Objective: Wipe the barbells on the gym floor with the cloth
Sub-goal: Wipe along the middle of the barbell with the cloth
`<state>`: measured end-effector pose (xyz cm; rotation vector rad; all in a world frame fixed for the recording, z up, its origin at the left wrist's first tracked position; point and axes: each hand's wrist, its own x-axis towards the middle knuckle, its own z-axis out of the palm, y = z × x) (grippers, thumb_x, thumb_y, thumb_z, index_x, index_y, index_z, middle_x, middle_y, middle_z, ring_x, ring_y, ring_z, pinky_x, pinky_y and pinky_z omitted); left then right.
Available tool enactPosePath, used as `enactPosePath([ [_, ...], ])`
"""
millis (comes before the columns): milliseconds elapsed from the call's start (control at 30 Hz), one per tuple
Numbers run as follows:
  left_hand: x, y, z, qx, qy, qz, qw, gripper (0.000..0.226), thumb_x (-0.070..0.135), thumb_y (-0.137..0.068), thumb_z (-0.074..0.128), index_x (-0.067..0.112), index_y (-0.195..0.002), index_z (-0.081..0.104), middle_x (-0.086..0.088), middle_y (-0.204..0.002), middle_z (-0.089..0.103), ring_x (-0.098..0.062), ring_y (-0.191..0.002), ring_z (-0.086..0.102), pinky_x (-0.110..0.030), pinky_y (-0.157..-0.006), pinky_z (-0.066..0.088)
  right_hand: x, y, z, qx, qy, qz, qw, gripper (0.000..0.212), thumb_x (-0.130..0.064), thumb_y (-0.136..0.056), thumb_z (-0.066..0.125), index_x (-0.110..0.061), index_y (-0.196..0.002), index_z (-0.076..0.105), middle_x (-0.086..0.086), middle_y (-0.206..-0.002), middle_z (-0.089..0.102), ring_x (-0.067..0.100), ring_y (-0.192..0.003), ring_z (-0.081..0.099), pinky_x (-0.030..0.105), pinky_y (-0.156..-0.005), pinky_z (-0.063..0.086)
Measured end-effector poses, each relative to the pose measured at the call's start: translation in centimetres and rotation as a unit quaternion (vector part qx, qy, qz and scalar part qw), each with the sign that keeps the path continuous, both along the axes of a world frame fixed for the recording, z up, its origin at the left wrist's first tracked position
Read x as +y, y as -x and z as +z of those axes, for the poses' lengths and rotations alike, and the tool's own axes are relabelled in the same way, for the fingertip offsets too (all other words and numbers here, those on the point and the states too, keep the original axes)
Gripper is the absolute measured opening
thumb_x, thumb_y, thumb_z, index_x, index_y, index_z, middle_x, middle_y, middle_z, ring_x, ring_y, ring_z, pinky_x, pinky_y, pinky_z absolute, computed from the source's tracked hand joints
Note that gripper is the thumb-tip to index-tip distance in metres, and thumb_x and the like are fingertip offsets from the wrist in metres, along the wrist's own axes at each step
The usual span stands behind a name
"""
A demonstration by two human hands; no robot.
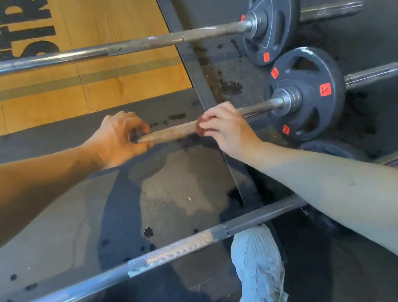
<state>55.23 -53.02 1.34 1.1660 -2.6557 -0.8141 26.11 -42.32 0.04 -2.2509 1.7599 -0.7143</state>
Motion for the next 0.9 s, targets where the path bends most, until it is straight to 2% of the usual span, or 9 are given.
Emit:
enactPosePath([
  [133, 0.4, 2.8, 0.3, 0.009, 0.025, -0.035, 0.999, 0.023, 0.033, -0.086, 0.078, 0.024, -0.107, 0.075, 0.003, -0.096, 0.061, -0.023, -0.093, 0.054, -0.044, -0.087, 0.044, 1.7, 7.0, 0.4, 0.003, -0.014, -0.229, 0.973, 0.014, -0.007, -0.091, 0.069, -0.004, -0.1, 0.079, 0.01, -0.107, 0.069, 0.032, -0.104, 0.058, 0.011, -0.097, 0.032],
  [233, 0.0, 4.4, 0.5, 0.001, 0.029, -0.032, 0.999, 0.027, 0.039, -0.089, 0.074, 0.025, -0.112, 0.074, 0.001, -0.104, 0.063, -0.024, -0.1, 0.056, -0.045, -0.092, 0.044, 1.2, 3.6, 0.1, -0.049, -0.009, -0.323, 0.945, 0.013, -0.005, -0.09, 0.066, -0.005, -0.096, 0.078, 0.007, -0.101, 0.059, 0.032, -0.101, 0.053, 0.027, -0.093, 0.038],
  [367, -0.1, 6.6, 0.6, -0.012, 0.004, -0.032, 0.999, 0.023, 0.037, -0.091, 0.073, 0.022, -0.108, 0.076, 0.001, -0.101, 0.062, -0.023, -0.098, 0.056, -0.041, -0.091, 0.046, 0.1, -3.8, 0.4, -0.111, -0.052, -0.272, 0.954, 0.012, -0.006, -0.096, 0.066, -0.004, -0.101, 0.077, 0.001, -0.103, 0.048, 0.023, -0.101, 0.046, 0.03, -0.092, 0.043],
  [500, -0.3, 7.8, 0.3, -0.01, -0.069, 0.005, 0.998, 0.012, 0.026, -0.09, 0.076, 0.015, -0.096, 0.076, -0.002, -0.098, 0.062, -0.022, -0.092, 0.058, -0.031, -0.086, 0.046, 0.5, 0.2, 1.0, -0.064, -0.048, -0.205, 0.976, 0.013, -0.008, -0.095, 0.068, -0.004, -0.102, 0.078, 0.002, -0.099, 0.05, 0.024, -0.098, 0.05, 0.03, -0.087, 0.044],
  [567, -0.5, 8.1, 0.4, -0.026, -0.092, 0.022, 0.995, 0.013, 0.024, -0.089, 0.077, 0.012, -0.094, 0.074, 0.0, -0.099, 0.062, -0.018, -0.089, 0.057, -0.025, -0.08, 0.041, 0.9, 4.0, 1.4, -0.059, -0.034, -0.272, 0.96, 0.013, -0.009, -0.094, 0.067, -0.007, -0.1, 0.079, 0.003, -0.101, 0.05, 0.022, -0.1, 0.05, 0.03, -0.092, 0.043],
  [633, -0.7, 8.5, 0.3, -0.039, -0.093, 0.024, 0.995, 0.013, 0.021, -0.091, 0.075, 0.008, -0.094, 0.072, 0.002, -0.098, 0.061, -0.015, -0.085, 0.056, -0.021, -0.077, 0.038, 0.9, 7.9, 1.9, -0.056, -0.067, -0.372, 0.924, 0.013, -0.014, -0.095, 0.066, -0.011, -0.101, 0.078, 0.007, -0.107, 0.054, 0.02, -0.102, 0.053, 0.029, -0.097, 0.045],
  [733, -0.4, 8.6, 0.5, -0.053, -0.105, 0.002, 0.993, 0.009, 0.004, -0.095, 0.065, -0.002, -0.101, 0.068, -0.003, -0.093, 0.055, -0.016, -0.08, 0.051, -0.012, -0.065, 0.038, -0.3, 8.1, 1.7, -0.059, -0.098, -0.428, 0.897, 0.012, -0.01, -0.091, 0.065, -0.009, -0.095, 0.076, 0.007, -0.101, 0.058, 0.019, -0.101, 0.06, 0.021, -0.091, 0.043],
  [800, -0.4, 8.6, 0.7, -0.063, -0.106, 0.006, 0.992, 0.009, 0.011, -0.094, 0.069, 0.006, -0.101, 0.071, -0.001, -0.096, 0.061, -0.02, -0.086, 0.058, -0.017, -0.074, 0.045, -1.0, 3.4, 1.2, -0.103, -0.075, -0.377, 0.917, 0.012, 0.001, -0.088, 0.064, 0.002, -0.093, 0.074, -0.002, -0.096, 0.049, 0.006, -0.095, 0.054, 0.014, -0.088, 0.037],
  [900, -0.8, 8.3, 0.7, -0.07, -0.104, 0.02, 0.992, 0.006, 0.025, -0.089, 0.076, 0.021, -0.094, 0.075, 0.009, -0.094, 0.062, -0.021, -0.092, 0.063, -0.034, -0.088, 0.053, -0.5, -2.5, 1.4, -0.102, -0.096, -0.258, 0.956, 0.012, -0.002, -0.095, 0.064, -0.004, -0.097, 0.076, -0.001, -0.102, 0.044, 0.017, -0.099, 0.044, 0.023, -0.088, 0.04],
])
